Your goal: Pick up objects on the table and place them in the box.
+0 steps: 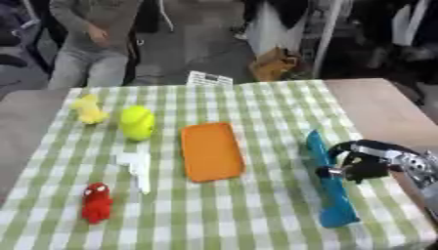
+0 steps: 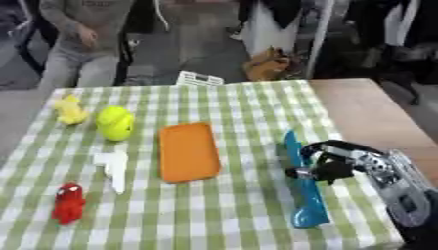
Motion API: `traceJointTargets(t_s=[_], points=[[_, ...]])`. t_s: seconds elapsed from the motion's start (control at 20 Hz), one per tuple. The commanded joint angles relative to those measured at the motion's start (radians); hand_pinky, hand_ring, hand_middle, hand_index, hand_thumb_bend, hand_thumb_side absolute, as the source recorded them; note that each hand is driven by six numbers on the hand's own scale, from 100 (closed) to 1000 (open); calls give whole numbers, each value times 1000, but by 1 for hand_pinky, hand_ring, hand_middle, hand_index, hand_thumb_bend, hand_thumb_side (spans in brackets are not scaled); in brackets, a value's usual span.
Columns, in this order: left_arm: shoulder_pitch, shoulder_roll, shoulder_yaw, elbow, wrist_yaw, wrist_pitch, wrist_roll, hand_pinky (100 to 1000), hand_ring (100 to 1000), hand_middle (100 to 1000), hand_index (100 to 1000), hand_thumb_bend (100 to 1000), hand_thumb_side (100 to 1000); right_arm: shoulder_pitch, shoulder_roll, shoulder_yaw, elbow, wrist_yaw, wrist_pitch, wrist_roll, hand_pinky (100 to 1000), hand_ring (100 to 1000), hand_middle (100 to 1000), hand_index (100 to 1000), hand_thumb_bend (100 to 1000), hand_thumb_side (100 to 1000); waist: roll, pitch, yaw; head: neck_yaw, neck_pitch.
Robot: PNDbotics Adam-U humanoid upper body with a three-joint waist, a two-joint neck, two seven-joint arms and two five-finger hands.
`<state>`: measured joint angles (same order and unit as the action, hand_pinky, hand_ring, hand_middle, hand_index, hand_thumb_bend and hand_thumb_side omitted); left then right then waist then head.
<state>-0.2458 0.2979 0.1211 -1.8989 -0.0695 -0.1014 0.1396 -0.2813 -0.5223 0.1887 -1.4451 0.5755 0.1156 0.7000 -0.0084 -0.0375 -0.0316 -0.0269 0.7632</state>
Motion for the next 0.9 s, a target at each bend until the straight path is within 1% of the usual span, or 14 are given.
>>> traceJointTargets(t_s=[0.05, 0.35, 0.9], points=[[-9, 20, 4, -10, 4, 0, -2, 540, 677, 726, 840, 203, 839, -13, -14, -12, -6, 5, 0, -9, 542, 731, 847, 931, 581, 696, -15, -2, -2, 0, -6], [-9, 21, 5, -10, 4, -1, -2, 540, 676, 726, 840, 203, 838, -13, -17, -17, -10, 10, 1, -16, 543, 731, 847, 930, 579, 696, -15, -2, -3, 0, -6], [-9, 21, 5, -11, 4, 0, -1, 541, 676, 726, 840, 204, 838, -13, -12, -8, 18, 20, -10, -7, 544, 731, 846, 929, 575, 697, -15, -2, -2, -1, -4]])
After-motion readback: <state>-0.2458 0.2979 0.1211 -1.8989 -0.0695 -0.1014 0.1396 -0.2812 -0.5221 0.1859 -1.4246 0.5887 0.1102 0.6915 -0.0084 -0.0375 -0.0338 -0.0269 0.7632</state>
